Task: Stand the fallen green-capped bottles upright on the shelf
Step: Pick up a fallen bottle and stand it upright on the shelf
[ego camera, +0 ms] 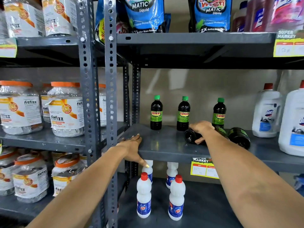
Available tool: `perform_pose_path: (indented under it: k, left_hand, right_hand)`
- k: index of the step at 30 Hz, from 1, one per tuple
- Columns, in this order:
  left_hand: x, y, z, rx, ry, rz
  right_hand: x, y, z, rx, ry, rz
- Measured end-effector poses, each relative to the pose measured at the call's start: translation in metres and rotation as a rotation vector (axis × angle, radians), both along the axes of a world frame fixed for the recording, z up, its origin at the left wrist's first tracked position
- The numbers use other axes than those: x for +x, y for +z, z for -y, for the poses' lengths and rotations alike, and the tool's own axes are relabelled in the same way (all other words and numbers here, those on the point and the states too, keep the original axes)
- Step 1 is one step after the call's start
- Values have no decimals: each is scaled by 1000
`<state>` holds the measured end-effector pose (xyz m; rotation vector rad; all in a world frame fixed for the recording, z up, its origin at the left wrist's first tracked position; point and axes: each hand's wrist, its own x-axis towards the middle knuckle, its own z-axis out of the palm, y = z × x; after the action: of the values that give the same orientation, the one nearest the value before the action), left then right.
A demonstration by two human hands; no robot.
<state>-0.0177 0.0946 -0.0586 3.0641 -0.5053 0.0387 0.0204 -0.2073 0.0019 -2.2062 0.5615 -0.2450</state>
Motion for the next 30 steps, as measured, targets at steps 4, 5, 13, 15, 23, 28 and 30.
perform_pose_path:
  k: [4, 5, 13, 15, 23, 28, 30]
  left_hand:
    - [2, -3, -1, -4, -4, 23]
    - [3, -4, -1, -9, -6, 18]
    - [4, -5, -1, -17, 7, 11]
    - [4, -5, -2, -11, 16, 15]
    - [5, -5, -1, 5, 11, 13]
    - [7, -5, -2, 12, 7, 19]
    - [8, -7, -2, 14, 4, 29]
  right_hand:
    - [-3, -15, -4, 235, -5, 139]
    - [-4, -20, -7, 311, -13, 197]
    - [-15, -40, -58, 381, 107, 457]
    - [-15, -41, -70, 264, 168, 497]
    - [3, -53, -90, -56, 394, 553]
    - [13, -54, -92, 128, 508, 471]
    - [18, -55, -92, 266, 542, 440]
